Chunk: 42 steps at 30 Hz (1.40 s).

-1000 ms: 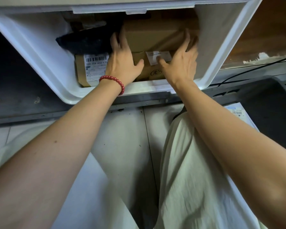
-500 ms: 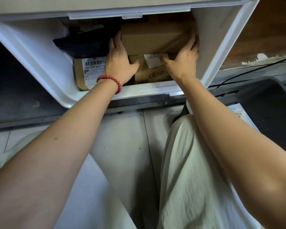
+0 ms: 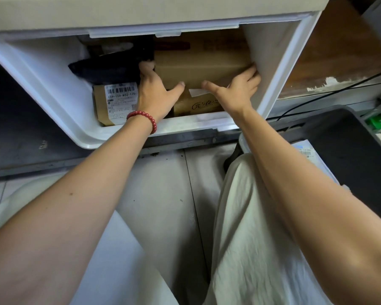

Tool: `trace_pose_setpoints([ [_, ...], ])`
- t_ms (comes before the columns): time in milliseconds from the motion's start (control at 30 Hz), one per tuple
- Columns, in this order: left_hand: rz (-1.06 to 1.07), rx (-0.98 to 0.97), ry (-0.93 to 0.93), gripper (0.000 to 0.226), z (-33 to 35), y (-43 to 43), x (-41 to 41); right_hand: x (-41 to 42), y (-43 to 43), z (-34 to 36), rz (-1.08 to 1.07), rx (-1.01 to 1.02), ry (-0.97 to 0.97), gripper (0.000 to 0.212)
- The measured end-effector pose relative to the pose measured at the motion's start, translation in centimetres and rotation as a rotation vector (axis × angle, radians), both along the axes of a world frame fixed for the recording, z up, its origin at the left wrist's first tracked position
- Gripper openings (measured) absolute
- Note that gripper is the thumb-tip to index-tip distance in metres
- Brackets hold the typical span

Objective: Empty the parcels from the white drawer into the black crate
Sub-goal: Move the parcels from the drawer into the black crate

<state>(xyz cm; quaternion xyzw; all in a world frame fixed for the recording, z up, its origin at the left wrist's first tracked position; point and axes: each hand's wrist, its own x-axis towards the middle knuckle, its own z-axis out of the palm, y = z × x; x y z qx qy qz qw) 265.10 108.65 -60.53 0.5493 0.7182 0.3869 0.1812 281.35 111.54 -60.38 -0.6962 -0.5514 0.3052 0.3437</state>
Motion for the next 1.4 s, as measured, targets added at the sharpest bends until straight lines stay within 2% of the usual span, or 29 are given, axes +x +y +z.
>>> trace_pose_setpoints([
  [167, 0.017, 0.016, 0.003, 0.071, -0.1, -1.9, 0.4, -1.1, -2.2, 0.0, 0.021, -0.050, 0.138, 0.132],
  [300, 0.035, -0.011, -0.022, 0.074, -0.1, -3.5, -0.3, -1.4, -4.0, 0.3, -0.029, -0.047, 0.230, 0.129],
  [467, 0.026, -0.093, -0.254, 0.069, 0.9, -5.4, -0.9, -0.2, -5.5, 1.3, -0.090, -0.156, 0.145, 0.113],
  [567, 0.033, -0.164, -0.293, 0.069, 1.3, -6.4, -0.9, 0.6, -6.3, 1.4, -0.108, -0.165, 0.264, 0.098],
  [667, 0.076, -0.178, -0.300, 0.062, 1.5, -7.7, -0.9, 1.2, -7.3, 1.0, -0.118, -0.065, 0.429, 0.072],
  [767, 0.138, -0.122, -0.367, 0.054, 1.7, -9.1, -1.2, 1.5, -8.9, 1.2, -0.064, -0.071, 0.441, 0.061],
  [867, 0.174, -0.088, -0.393, 0.051, 1.3, -10.7, -1.7, 2.2, -10.0, 1.7, -0.004, -0.086, 0.450, 0.063],
  [1000, 0.140, -0.086, -0.426, 0.050, 0.8, -13.3, -2.3, 3.3, -10.9, 1.9, 0.078, -0.107, 0.393, 0.078],
  [1133, 0.021, -0.053, -0.321, 0.071, 1.1, -15.4, -3.0, 3.6, -11.5, 0.9, 0.172, -0.157, 0.302, 0.096],
  [1233, 0.004, -0.063, -0.157, 0.072, 1.7, -16.2, -3.7, 3.0, -11.6, -0.2, 0.201, -0.214, 0.315, 0.090],
  [1400, -0.002, -0.031, -0.147, 0.070, 2.4, -16.7, -4.3, 1.8, -11.6, -0.2, 0.130, -0.211, 0.460, 0.083],
])
